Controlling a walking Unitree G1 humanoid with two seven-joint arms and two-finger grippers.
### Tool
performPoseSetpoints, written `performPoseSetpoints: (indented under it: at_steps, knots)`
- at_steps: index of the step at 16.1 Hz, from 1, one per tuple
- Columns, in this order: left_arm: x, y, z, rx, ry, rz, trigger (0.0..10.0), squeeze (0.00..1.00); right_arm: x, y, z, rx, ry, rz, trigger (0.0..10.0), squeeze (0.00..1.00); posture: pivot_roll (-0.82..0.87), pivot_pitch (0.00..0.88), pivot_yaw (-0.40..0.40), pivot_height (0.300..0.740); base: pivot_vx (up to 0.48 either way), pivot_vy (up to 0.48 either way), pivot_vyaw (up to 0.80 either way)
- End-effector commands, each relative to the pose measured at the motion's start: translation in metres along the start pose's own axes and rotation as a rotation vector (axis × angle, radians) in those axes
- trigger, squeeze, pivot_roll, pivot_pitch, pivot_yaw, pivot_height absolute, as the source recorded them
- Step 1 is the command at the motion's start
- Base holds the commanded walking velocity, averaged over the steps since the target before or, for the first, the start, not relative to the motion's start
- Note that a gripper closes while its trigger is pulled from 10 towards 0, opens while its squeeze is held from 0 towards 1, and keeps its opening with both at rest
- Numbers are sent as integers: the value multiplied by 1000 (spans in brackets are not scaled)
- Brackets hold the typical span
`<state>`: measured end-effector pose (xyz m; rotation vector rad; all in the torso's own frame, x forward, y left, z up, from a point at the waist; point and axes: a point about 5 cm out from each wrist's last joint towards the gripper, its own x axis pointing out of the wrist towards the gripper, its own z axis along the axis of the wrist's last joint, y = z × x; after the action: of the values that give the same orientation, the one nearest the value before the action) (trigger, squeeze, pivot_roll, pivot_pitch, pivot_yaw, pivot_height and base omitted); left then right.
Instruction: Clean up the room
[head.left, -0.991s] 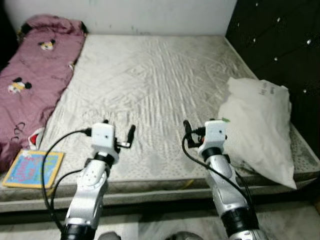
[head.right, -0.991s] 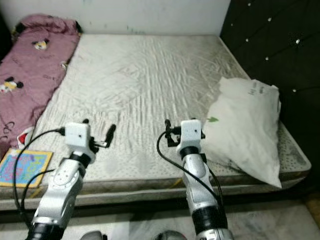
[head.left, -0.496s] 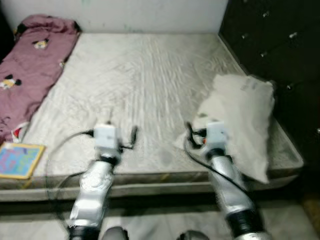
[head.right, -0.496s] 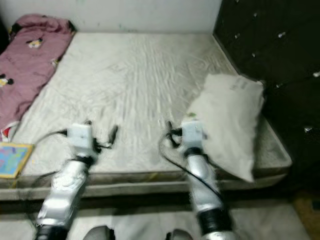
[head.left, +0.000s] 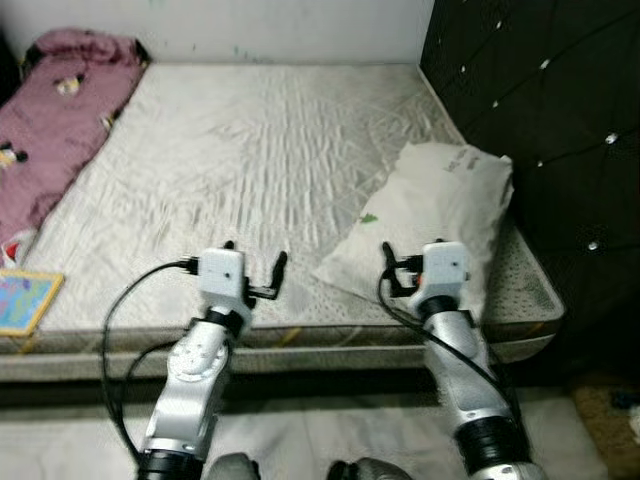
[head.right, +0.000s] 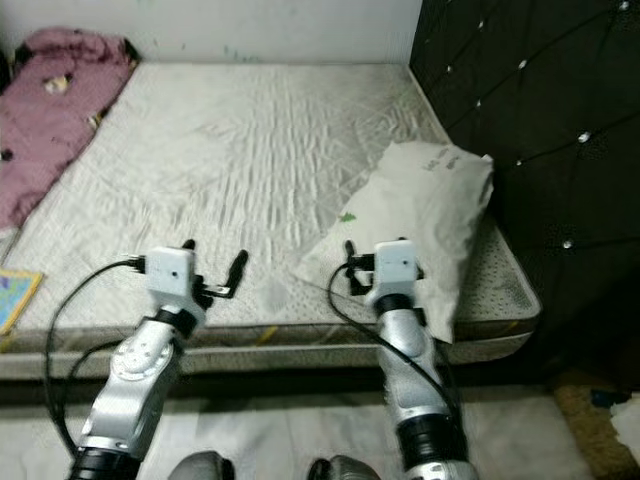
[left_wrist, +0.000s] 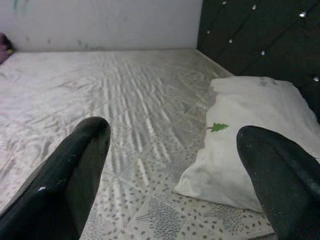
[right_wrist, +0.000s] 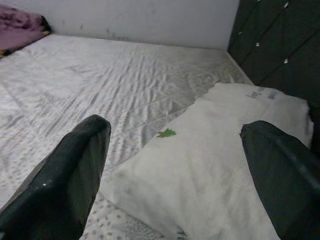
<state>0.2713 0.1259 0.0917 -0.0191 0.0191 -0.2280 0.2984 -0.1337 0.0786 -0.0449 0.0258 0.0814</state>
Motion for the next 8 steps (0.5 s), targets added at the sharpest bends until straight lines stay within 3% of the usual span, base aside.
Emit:
performPoseSetpoints:
  at_steps: [1, 8]
  knots:
    - [1, 1, 4, 0, -18, 0, 10000, 0, 2, 1, 4, -1, -7, 2, 10000, 0, 16, 56, -21, 740, 0, 0, 0]
    - [1, 1, 4, 3, -22, -3, 10000, 0, 2, 1, 4, -4, -10, 4, 10000, 0, 19, 50, -23, 740, 226, 0, 0]
